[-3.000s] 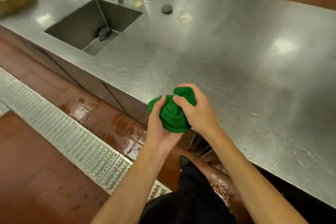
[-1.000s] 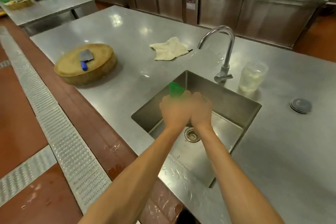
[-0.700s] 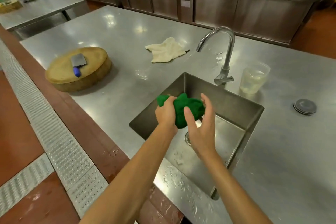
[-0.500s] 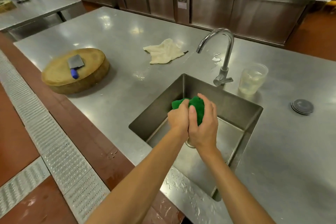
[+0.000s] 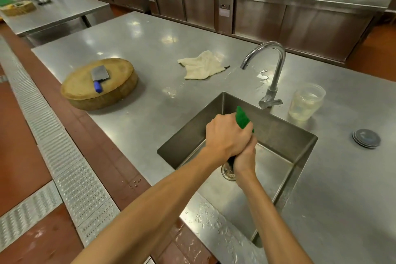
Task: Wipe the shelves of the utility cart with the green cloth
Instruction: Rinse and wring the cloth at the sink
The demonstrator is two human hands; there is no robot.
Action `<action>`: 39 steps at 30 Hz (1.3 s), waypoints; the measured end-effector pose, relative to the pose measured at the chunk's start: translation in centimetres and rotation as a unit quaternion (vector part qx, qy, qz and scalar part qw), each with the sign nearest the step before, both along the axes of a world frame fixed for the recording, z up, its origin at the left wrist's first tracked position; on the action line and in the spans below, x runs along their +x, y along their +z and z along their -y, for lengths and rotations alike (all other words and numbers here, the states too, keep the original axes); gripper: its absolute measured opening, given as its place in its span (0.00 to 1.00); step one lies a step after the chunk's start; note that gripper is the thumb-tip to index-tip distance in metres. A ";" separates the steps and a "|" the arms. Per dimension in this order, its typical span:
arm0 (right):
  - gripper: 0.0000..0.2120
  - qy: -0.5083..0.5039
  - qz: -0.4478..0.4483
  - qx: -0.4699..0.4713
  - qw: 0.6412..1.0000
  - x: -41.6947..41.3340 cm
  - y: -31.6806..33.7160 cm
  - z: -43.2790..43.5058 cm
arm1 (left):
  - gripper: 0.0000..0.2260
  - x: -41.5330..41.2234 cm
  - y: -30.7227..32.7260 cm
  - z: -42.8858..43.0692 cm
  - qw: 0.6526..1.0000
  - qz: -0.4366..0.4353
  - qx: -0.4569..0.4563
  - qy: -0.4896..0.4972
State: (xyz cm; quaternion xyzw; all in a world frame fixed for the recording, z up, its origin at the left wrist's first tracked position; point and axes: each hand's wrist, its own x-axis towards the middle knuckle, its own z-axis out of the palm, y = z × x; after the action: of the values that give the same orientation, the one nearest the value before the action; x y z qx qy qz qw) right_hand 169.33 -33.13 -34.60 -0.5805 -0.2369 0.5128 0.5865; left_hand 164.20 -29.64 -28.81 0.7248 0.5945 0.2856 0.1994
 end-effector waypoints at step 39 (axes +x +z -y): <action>0.15 0.136 0.294 0.054 0.944 -23.1 -3.2 -9.0 | 0.18 -35.8 -8.4 -10.0 0.973 0.132 -0.177 0.066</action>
State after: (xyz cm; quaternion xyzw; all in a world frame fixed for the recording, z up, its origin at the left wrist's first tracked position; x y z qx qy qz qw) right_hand 146.26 -24.16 -37.81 -0.6349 -0.5031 0.3806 0.4460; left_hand 128.43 -19.61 -37.24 0.5928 0.6505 0.2819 0.3820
